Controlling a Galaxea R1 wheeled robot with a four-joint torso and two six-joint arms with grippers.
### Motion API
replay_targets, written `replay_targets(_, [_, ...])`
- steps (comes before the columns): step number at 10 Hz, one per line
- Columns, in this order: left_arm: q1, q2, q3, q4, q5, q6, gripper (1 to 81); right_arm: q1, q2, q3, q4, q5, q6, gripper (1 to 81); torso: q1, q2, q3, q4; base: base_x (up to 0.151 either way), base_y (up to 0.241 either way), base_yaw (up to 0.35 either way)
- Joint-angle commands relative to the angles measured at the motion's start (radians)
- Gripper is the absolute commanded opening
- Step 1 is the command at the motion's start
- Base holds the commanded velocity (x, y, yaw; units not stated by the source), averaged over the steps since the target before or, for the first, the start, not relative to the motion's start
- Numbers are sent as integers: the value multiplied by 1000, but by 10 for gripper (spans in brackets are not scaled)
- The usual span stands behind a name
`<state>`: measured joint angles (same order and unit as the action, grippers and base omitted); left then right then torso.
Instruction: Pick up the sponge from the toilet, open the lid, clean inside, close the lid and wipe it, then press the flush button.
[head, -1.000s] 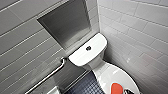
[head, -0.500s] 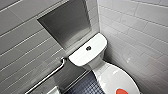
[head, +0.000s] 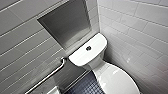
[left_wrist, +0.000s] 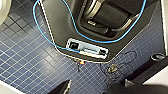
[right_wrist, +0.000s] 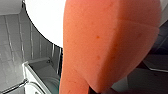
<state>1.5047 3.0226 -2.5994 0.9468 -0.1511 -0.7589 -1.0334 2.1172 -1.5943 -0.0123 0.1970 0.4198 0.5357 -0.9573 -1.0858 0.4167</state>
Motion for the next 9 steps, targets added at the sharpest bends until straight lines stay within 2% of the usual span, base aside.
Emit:
replay_targets(1, [35, -33, -7, 13, 64, 4, 811, -49, -58, 56, -3, 48, -1, 10, 0, 0, 0, 0, 0, 0, 0])
replay_targets(4, [35, -39, -4, 13, 62, 4, 811, -176, -118, 71, 8, 174, 1, 10, 0, 0, 0, 0, 0, 0, 0])
replay_targets(6, [27, -43, -8, 3, 59, 3, 811, -315, -132, 64, 3, 272, -3, 10, 0, 0, 0, 0, 0, 0, 0])
replay_targets(8, [4, -46, -8, -6, 56, -8, 811, -409, -48, -23, -6, 266, -10, 10, 0, 0, 0, 0, 0, 0, 0])
replay_targets(9, [-5, -48, -8, -11, 57, -11, 811, -458, 27, -118, -44, 259, -13, 10, 0, 0, 0, 0, 0, 0, 0])
